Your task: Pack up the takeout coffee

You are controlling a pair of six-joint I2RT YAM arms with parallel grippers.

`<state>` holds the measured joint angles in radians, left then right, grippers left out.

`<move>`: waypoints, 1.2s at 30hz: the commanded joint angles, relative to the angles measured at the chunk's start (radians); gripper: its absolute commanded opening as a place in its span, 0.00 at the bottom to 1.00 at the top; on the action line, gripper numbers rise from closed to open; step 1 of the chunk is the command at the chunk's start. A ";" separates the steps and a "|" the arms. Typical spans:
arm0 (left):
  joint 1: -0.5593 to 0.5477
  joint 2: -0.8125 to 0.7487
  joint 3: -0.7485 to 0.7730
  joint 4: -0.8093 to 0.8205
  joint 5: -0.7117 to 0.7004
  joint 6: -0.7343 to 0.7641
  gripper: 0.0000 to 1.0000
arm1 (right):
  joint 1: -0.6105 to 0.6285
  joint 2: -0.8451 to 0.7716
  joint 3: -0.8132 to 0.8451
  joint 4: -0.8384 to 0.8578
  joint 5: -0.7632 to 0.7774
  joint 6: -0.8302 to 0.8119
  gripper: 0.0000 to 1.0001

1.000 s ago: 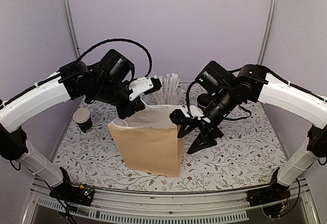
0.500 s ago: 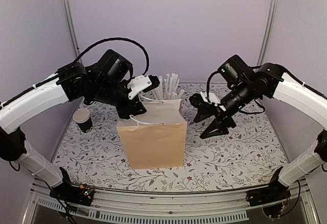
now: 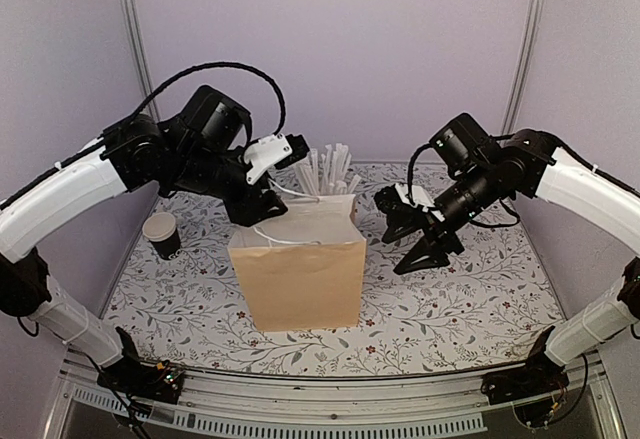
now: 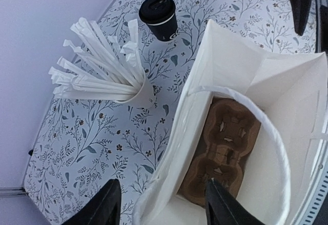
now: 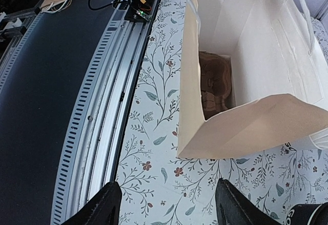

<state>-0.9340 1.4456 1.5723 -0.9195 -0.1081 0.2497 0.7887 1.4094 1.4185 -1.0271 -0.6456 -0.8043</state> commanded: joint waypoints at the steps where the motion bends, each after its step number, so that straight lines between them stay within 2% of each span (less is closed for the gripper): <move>1: 0.058 -0.026 -0.005 0.009 0.095 0.007 0.58 | -0.013 -0.021 -0.016 0.025 -0.015 0.005 0.66; 8: 0.072 0.061 0.068 -0.014 0.098 0.026 0.47 | -0.031 -0.047 -0.038 0.024 0.001 0.003 0.66; 12: 0.072 0.067 0.062 -0.031 0.183 0.027 0.42 | -0.060 -0.059 -0.060 0.025 -0.006 0.000 0.66; 15: 0.073 0.067 0.041 -0.034 0.183 0.024 0.33 | -0.078 -0.065 -0.081 0.031 -0.012 -0.001 0.65; 18: 0.073 0.073 0.023 -0.035 0.149 0.018 0.30 | -0.093 -0.077 -0.103 0.046 -0.015 -0.001 0.65; 21: 0.072 0.083 0.027 -0.043 0.149 0.012 0.18 | -0.110 -0.085 -0.119 0.061 -0.013 0.001 0.65; 23: 0.071 0.088 0.039 -0.046 0.140 0.005 0.01 | -0.123 -0.083 -0.124 0.065 -0.011 -0.001 0.65; 32: 0.003 0.030 0.121 -0.087 -0.117 -0.023 0.00 | -0.161 -0.067 -0.120 0.073 -0.027 0.015 0.64; 36: -0.052 0.018 0.092 -0.037 -0.130 -0.036 0.00 | -0.171 -0.070 -0.125 0.102 -0.019 0.020 0.63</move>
<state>-0.9298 1.4986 1.6615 -0.9871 -0.1699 0.2348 0.6315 1.3560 1.3033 -0.9657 -0.6533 -0.7998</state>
